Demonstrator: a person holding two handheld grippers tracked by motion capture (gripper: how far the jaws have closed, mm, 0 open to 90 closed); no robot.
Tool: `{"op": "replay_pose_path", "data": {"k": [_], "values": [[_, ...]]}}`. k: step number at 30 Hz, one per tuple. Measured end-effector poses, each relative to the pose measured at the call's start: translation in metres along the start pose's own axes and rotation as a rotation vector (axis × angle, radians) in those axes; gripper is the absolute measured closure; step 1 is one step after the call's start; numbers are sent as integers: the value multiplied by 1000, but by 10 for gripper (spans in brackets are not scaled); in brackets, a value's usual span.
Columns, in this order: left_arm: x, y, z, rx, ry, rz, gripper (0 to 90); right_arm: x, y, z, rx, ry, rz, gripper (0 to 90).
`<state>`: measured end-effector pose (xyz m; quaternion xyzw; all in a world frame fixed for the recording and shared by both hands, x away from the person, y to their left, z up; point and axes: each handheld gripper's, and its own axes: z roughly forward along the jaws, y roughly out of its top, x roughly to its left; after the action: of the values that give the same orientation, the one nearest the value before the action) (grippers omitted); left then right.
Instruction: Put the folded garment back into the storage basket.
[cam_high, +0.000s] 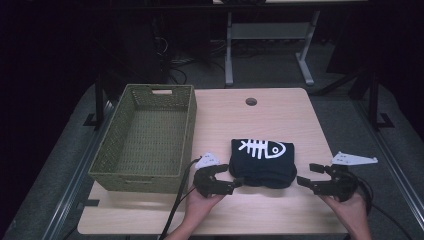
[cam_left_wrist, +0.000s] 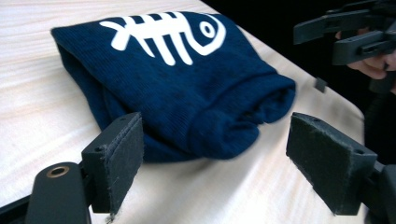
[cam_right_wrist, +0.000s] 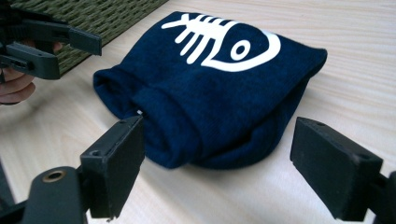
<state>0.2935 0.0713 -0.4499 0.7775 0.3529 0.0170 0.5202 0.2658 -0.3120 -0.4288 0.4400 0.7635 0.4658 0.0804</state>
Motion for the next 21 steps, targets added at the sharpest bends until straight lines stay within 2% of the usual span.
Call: {"op": "replay_pose_path", "data": {"k": [5,12,15,17,18,21], "values": [[7,4,11,17,14,-7,190,-3,10,13,31,-10,-9,176],[17,9,22,0,24,-64,191,-16,19,26,52,-16,10,176],[18,12,26,2,30,-78,191,-25,20,34,73,-26,35,176],[20,14,30,5,51,-88,191,-28,21,37,82,-28,49,177],[23,15,33,10,59,-110,191,-32,22,41,82,-33,67,180],[26,16,36,14,68,-124,192,-36,23,45,80,-28,83,186]]}}
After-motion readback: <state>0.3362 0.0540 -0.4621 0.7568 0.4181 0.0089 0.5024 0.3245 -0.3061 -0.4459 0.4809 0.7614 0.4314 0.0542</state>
